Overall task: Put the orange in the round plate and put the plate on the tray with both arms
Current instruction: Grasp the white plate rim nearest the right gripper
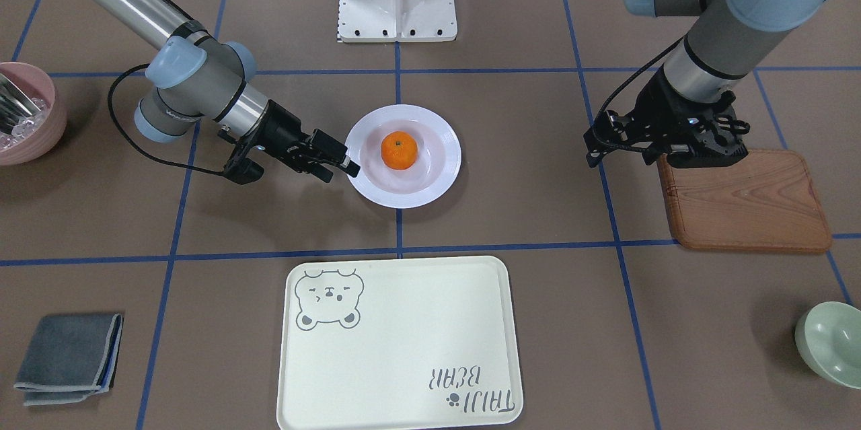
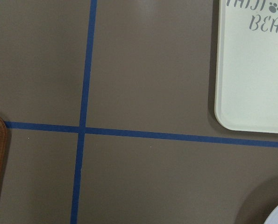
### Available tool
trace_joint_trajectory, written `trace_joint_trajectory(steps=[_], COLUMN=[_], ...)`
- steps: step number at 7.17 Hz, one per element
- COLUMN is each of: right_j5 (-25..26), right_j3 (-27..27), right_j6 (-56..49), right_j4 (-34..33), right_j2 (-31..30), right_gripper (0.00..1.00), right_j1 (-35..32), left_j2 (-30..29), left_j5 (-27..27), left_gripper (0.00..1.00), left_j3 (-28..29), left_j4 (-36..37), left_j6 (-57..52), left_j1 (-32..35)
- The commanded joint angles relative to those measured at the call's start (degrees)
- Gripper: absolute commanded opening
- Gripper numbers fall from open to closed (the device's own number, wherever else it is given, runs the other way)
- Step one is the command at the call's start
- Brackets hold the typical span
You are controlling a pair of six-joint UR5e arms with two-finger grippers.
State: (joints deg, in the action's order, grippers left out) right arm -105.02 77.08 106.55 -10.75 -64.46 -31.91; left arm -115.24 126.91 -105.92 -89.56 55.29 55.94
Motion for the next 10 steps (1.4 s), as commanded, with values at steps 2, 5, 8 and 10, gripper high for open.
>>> trace_joint_trajectory(steps=[2, 5, 8, 10], right_j5=[1.7, 2.4, 4.6, 4.6], right_j3=[-0.4, -0.4, 0.0, 2.4], right_j6=[0.1, 0.4, 0.6, 1.3], right_j4=[2.0, 2.0, 2.0, 2.0], right_j2=[-0.8, -0.8, -0.2, -0.1], right_gripper=[1.0, 0.89, 0.0, 0.0], right_j1=[3.9, 5.0, 6.5, 6.5], left_j2=[0.1, 0.2, 0.2, 0.4], left_j5=[0.5, 1.2, 1.2, 1.2], left_gripper=[0.97, 0.97, 0.97, 0.97], left_j3=[0.0, -0.1, -0.3, -0.8], left_j4=[0.0, 0.0, 0.0, 0.1], left_j6=[0.0, 0.0, 0.0, 0.0], left_j1=[0.9, 1.0, 1.2, 1.2])
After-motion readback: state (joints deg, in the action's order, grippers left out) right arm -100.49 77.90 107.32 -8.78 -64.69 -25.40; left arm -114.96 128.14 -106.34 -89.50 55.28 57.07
